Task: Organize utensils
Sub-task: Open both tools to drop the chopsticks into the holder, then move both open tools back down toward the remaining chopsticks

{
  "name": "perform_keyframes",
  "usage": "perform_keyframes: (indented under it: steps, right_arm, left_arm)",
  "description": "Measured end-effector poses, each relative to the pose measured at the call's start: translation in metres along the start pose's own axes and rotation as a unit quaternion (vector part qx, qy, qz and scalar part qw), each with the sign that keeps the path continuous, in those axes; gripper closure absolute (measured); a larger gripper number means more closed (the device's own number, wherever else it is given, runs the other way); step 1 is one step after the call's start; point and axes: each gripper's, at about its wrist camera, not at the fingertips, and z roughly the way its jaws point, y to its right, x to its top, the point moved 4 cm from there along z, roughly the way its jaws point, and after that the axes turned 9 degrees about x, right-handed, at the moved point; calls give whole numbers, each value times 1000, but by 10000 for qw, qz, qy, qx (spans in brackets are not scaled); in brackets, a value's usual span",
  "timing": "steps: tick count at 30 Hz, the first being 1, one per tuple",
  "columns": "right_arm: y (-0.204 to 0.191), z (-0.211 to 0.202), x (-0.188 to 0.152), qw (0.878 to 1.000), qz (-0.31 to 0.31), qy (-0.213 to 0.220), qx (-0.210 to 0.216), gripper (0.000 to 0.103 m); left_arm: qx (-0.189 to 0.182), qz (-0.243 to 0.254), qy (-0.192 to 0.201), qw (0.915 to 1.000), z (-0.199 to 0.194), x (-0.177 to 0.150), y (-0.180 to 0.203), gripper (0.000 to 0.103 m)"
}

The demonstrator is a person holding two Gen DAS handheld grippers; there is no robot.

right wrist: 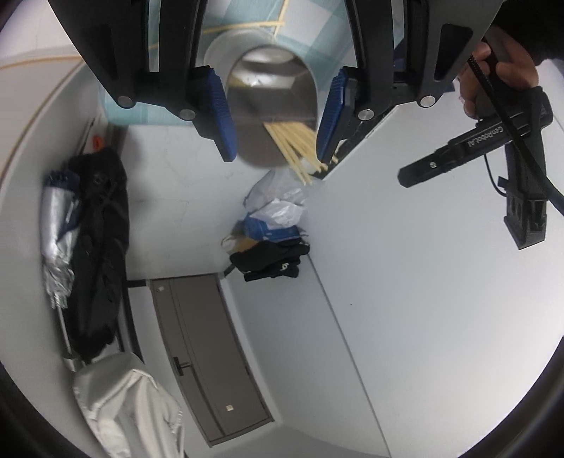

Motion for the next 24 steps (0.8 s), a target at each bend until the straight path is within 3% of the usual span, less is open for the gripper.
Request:
perform_keyframes:
  steps: [2,6,9,14,19,24]
  right_arm:
    - [-1,-6,-9,10000,58,7,-31,55]
    - [-3,-15,-27,9997,149,76,-156,45]
    - [-2,-18,-42,9993,209,37,-311,37]
    - [6,-26,-68,9980,383,-79,-507,32]
    - [24,-28,-95,9934,597,-450,-865,30]
    - [56,-18,-118,9792,1083,-1083,-1331,30]
  left_arm:
    - [31,16,-44,10000,-1,-4,-1,27]
    - [73,39,-43,10000,-5,-20,-4,26]
    - [336,14,-40,9994,-6,-30,-8,19]
    - [654,220,2,9976,2,-56,-10,19]
    - [631,229,-312,9973,19,-92,-18,19]
    - [580,-73,-659,9961,30,-91,-29,19]
